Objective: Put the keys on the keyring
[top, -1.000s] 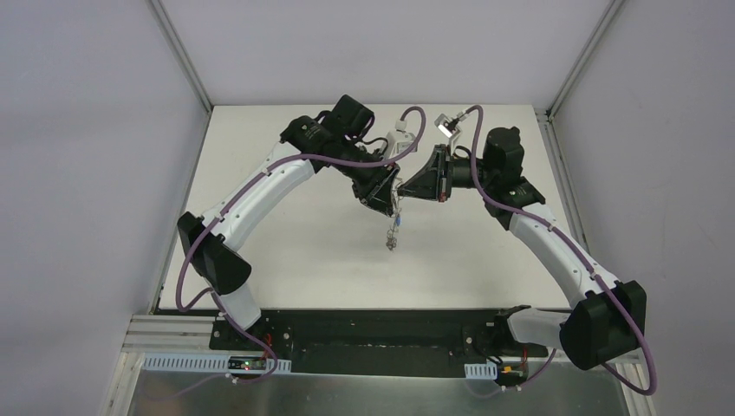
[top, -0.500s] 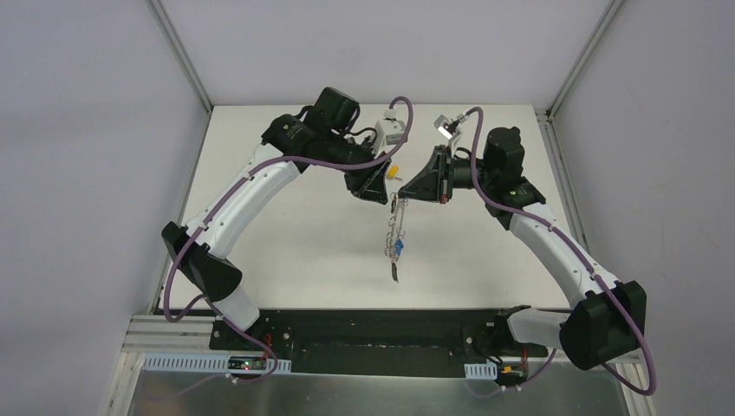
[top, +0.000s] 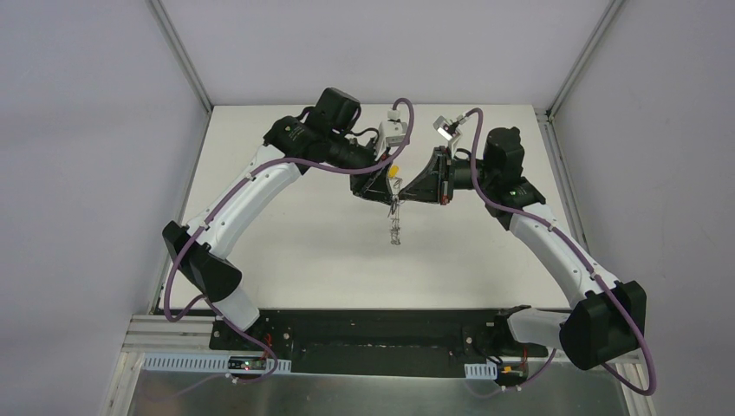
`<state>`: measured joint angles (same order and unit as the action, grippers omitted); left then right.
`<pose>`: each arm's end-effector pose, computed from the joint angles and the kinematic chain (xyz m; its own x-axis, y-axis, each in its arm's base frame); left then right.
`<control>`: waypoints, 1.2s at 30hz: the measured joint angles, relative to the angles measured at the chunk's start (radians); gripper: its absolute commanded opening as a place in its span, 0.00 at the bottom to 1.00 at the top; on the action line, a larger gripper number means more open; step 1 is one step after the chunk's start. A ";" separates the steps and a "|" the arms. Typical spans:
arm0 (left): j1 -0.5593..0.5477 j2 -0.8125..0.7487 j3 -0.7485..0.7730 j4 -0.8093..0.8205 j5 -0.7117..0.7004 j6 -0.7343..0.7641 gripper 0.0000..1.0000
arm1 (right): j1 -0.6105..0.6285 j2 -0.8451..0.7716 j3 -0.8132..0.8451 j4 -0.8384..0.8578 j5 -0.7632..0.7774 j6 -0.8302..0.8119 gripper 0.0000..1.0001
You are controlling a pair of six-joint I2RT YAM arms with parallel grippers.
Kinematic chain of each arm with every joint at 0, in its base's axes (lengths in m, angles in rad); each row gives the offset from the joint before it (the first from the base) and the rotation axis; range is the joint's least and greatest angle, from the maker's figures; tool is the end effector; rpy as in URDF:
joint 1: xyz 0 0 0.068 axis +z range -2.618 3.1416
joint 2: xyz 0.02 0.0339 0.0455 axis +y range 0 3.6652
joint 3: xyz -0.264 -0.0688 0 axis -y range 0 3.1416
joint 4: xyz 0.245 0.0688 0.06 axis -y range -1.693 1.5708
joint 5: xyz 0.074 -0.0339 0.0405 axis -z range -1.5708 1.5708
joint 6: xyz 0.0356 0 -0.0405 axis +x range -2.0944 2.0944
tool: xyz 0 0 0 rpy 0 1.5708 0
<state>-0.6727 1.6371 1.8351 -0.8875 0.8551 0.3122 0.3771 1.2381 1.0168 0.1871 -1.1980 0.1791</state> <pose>0.2500 -0.2335 0.4220 -0.2081 0.4234 -0.8817 0.9753 0.0214 -0.2199 0.2415 0.1313 0.3648 -0.2093 -0.0131 -0.9778 -0.9778 -0.0018 0.2094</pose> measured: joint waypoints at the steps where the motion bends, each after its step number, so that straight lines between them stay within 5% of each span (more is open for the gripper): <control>1: 0.000 0.000 0.000 0.004 0.004 0.002 0.15 | 0.000 0.000 0.000 0.000 0.000 0.000 0.00; 6: 0.000 0.000 0.000 0.014 0.023 0.005 0.00 | 0.000 0.000 0.000 0.000 0.000 -0.001 0.00; 17: 0.000 0.001 0.000 0.014 0.022 0.006 0.00 | -0.004 -0.001 0.000 -0.004 0.003 0.001 0.00; 33: -0.058 0.001 -0.018 0.034 -0.172 0.018 0.00 | -0.022 0.012 0.000 -0.011 0.095 0.069 0.00; 36: -0.077 0.001 -0.018 0.037 -0.200 0.019 0.13 | -0.023 0.016 -0.003 -0.001 0.095 0.085 0.00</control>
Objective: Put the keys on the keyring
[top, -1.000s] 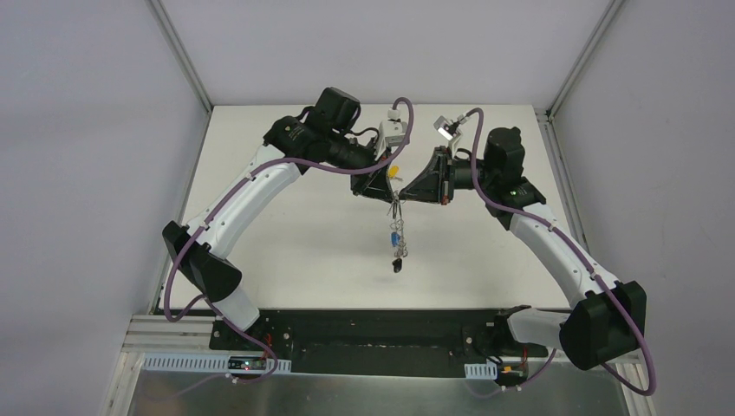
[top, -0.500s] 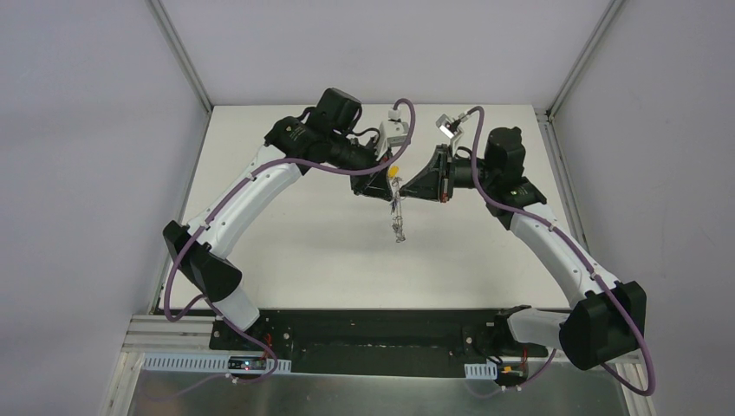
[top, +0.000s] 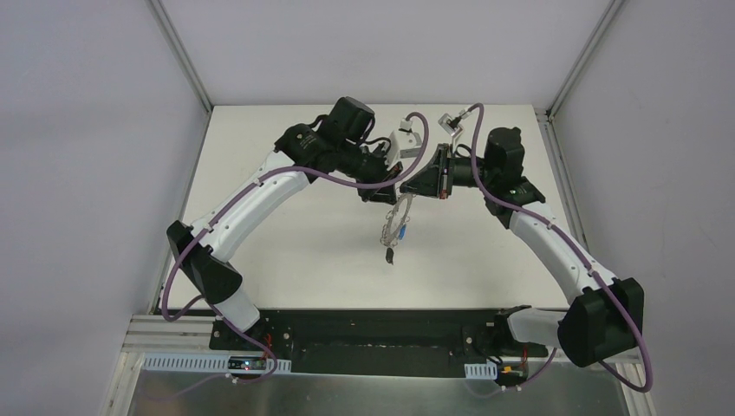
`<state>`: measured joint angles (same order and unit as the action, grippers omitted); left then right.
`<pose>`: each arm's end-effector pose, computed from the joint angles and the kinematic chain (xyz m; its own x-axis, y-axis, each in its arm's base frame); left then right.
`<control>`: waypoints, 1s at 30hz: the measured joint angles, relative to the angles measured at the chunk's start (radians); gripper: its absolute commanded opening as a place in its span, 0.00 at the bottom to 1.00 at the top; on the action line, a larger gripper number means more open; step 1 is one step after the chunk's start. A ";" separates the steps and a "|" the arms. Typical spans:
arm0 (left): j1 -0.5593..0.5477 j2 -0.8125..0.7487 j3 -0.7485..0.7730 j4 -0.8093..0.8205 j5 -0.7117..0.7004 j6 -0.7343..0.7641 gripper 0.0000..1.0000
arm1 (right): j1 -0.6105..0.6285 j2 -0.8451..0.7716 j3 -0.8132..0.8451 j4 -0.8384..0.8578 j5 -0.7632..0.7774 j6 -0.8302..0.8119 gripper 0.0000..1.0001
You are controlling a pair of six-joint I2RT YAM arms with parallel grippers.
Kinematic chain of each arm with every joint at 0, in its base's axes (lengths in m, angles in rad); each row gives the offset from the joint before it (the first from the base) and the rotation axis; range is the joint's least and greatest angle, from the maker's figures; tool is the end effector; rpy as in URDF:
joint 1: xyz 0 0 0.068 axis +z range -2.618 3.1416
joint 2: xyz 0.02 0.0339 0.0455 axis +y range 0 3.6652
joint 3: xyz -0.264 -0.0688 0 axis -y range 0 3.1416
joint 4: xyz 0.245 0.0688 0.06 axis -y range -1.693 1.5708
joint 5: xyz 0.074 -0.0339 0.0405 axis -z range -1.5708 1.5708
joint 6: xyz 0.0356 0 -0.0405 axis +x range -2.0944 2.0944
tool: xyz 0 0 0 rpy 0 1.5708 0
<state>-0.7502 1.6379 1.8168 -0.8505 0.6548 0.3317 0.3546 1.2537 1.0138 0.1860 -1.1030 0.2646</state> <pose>0.2399 -0.2532 0.4159 -0.1407 0.4842 -0.8636 0.9893 0.1031 -0.1034 0.2514 0.1270 0.3596 -0.3083 0.0116 -0.9512 -0.9446 0.1144 0.3076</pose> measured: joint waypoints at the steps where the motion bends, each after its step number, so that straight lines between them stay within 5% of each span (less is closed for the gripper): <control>1: -0.004 0.000 0.000 -0.001 -0.006 -0.001 0.18 | 0.000 0.000 -0.005 0.007 0.000 0.004 0.00; 11: 0.000 -0.013 -0.003 -0.021 -0.013 0.012 0.44 | -0.011 -0.002 -0.045 0.034 -0.030 -0.018 0.00; 30: 0.032 -0.003 -0.021 0.053 0.135 -0.117 0.41 | -0.012 -0.019 -0.066 0.118 -0.141 -0.013 0.00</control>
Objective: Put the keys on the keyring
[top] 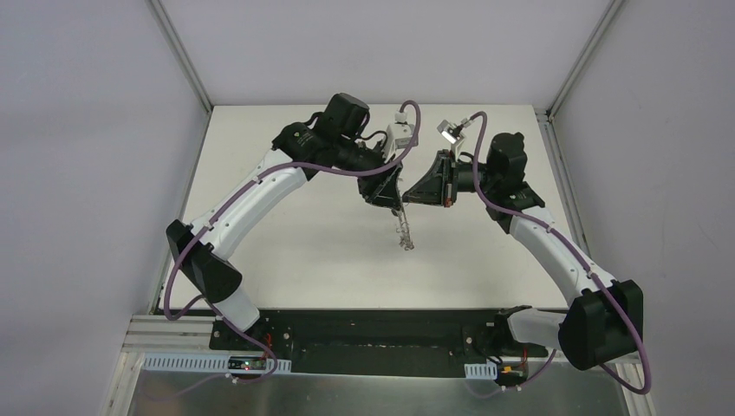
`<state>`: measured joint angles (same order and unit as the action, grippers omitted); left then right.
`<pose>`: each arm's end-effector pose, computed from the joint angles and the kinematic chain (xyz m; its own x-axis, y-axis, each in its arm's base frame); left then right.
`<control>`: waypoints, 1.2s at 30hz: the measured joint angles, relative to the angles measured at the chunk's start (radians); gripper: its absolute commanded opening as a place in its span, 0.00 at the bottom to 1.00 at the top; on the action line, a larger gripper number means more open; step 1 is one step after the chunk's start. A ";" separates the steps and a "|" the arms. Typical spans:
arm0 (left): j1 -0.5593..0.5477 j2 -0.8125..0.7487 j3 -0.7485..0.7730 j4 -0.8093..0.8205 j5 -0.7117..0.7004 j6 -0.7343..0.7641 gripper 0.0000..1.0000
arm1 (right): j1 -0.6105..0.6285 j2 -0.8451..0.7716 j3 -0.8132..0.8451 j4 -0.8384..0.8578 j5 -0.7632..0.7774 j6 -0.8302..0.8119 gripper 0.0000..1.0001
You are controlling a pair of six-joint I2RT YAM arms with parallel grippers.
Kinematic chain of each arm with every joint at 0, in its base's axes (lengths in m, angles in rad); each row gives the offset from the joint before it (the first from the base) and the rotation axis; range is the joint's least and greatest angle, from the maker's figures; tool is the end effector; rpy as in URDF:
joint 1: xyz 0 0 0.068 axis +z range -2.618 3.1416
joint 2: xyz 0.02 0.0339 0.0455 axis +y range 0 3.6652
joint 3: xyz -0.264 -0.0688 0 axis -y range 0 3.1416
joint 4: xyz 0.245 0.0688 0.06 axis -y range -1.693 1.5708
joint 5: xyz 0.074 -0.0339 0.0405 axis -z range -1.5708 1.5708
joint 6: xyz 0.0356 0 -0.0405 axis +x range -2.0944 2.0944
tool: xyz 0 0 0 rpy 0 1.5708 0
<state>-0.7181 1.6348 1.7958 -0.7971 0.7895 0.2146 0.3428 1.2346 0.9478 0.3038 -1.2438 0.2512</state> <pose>0.2460 -0.2485 0.4166 -0.2468 0.4148 -0.8758 0.9682 0.0677 -0.2408 0.2432 0.1226 0.3524 -0.2330 0.0016 -0.9725 -0.9723 -0.0167 0.2329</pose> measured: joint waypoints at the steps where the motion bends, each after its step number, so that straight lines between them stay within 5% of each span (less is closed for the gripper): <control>1: 0.000 0.002 0.000 0.003 0.009 -0.008 0.40 | 0.000 0.000 -0.001 0.000 0.000 0.000 0.00; 18: 0.026 0.033 -0.018 0.047 0.119 -0.101 0.16 | 0.000 0.000 -0.002 0.000 0.004 0.008 0.00; 36: 0.066 0.032 -0.082 0.138 0.212 -0.188 0.24 | -0.006 0.000 -0.005 0.003 0.013 0.007 0.00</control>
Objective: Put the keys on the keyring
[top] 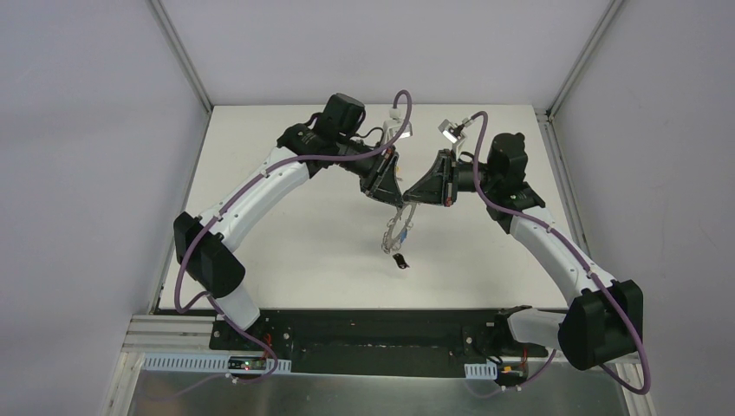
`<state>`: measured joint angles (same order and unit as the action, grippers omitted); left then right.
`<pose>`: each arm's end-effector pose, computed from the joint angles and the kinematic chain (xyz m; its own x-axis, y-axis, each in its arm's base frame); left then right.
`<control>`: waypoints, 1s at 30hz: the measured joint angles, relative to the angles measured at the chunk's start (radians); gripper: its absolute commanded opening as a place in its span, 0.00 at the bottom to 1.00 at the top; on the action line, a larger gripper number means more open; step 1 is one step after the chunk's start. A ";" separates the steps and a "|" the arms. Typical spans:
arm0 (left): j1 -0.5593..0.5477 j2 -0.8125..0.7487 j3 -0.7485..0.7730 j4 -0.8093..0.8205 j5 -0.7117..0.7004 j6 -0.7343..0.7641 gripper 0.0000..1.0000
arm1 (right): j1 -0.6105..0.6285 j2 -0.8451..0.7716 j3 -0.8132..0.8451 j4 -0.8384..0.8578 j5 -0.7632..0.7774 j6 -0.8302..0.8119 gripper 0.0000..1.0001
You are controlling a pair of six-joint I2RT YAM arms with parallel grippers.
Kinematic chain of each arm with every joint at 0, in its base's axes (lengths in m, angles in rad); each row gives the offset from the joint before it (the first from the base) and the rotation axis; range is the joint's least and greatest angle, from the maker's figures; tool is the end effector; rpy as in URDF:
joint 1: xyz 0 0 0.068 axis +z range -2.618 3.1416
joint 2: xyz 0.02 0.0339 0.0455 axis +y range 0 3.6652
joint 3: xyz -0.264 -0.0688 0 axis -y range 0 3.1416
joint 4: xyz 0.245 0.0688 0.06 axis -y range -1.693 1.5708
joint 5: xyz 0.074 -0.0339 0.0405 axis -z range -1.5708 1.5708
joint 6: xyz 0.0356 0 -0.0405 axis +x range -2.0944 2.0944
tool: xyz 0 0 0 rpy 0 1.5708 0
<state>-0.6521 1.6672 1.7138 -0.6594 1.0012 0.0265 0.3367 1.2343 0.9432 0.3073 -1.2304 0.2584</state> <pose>0.2708 -0.2445 0.3940 -0.4338 0.3492 -0.8306 0.8866 0.0013 -0.4625 0.2443 0.1211 0.3512 -0.2407 0.0061 -0.9706 -0.9706 0.0022 0.2407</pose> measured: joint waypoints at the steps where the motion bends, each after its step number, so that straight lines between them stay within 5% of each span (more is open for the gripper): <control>1: 0.000 -0.001 -0.006 0.007 0.007 -0.005 0.22 | 0.000 0.000 0.000 0.000 0.000 0.000 0.00; 18: 0.030 -0.011 -0.068 0.108 0.068 -0.113 0.31 | -0.004 0.000 0.000 0.003 0.001 0.000 0.00; 30: 0.037 -0.019 -0.106 0.169 0.099 -0.171 0.13 | -0.006 0.000 0.000 0.003 0.003 0.000 0.00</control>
<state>-0.6155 1.6482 1.6073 -0.4904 1.1000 -0.1444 0.3305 1.2343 0.9428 0.3099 -1.2274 0.2584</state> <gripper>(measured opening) 0.155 0.005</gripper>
